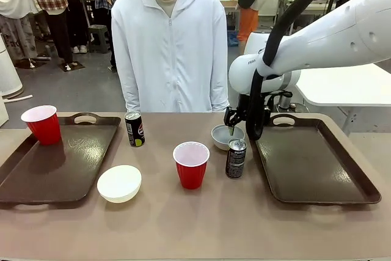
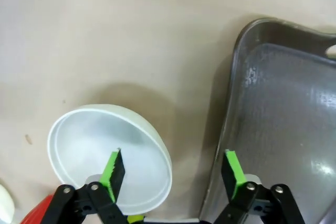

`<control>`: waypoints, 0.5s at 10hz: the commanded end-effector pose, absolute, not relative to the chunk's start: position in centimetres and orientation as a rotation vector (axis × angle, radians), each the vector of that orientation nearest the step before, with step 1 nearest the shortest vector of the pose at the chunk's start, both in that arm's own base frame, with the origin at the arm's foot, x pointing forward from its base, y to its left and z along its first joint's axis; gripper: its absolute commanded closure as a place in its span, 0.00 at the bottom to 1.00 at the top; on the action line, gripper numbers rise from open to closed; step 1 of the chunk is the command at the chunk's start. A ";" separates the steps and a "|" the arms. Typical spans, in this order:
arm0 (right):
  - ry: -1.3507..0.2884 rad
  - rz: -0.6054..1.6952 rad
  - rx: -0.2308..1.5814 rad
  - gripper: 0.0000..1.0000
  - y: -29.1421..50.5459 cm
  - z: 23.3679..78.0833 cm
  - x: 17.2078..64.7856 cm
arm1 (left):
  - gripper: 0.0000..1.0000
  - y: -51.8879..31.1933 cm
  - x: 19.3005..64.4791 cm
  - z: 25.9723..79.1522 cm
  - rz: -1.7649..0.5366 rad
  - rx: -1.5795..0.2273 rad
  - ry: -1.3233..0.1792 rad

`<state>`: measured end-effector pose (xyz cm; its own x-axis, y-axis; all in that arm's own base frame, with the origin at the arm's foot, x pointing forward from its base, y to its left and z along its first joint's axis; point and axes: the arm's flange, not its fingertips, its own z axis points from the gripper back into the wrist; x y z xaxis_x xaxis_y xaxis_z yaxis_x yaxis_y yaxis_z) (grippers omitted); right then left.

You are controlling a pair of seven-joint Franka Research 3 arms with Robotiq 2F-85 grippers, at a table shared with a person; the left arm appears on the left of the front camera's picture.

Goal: Prepare tableware on both trays.
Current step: Pick up a Picnic Bowl from the table and place it on a Handle tray.

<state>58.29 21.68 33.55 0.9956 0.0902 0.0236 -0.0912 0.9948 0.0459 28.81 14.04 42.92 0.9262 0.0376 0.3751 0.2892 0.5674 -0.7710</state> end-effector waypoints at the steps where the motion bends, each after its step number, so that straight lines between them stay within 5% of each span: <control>1: -0.021 0.120 0.037 0.58 22.2 33.9 59.3 | 0.00 14.1 28.7 42.9 -0.166 -0.968 -0.375; 2: -0.025 0.120 0.035 0.96 22.3 34.2 59.3 | 0.00 14.1 28.7 42.9 -0.166 -0.968 -0.375; 5: -0.026 0.109 0.023 1.00 22.2 34.1 59.2 | 0.00 14.1 28.7 42.9 -0.166 -0.968 -0.375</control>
<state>58.80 22.26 34.14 0.9940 0.1050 0.0305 -0.1063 0.9934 0.0431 28.81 14.04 42.92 0.9262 0.0376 0.3751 0.2892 0.5674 -0.7710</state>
